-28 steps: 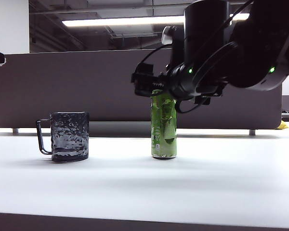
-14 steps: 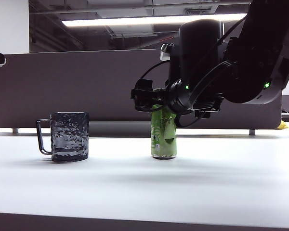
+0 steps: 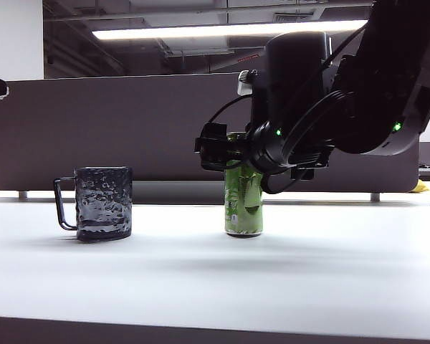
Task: Pick up the metal can, pour some water into the cup, then place the can back on the table.
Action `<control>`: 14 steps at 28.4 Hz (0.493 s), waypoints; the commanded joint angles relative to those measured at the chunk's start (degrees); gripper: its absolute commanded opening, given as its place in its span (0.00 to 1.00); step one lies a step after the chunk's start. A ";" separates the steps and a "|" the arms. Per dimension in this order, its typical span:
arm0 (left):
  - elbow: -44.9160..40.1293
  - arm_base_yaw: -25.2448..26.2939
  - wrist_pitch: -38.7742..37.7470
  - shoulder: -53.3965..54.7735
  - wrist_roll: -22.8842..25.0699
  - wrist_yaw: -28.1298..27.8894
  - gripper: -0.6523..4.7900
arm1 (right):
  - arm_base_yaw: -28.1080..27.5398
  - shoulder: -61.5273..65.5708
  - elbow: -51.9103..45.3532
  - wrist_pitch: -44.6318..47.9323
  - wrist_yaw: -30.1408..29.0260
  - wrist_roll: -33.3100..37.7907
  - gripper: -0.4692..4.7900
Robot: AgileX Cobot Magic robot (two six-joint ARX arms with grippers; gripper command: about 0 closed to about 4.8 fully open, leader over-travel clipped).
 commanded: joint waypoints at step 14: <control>0.07 0.02 0.72 0.04 -0.15 0.00 0.11 | -0.44 -0.20 0.17 0.22 -0.02 0.22 0.59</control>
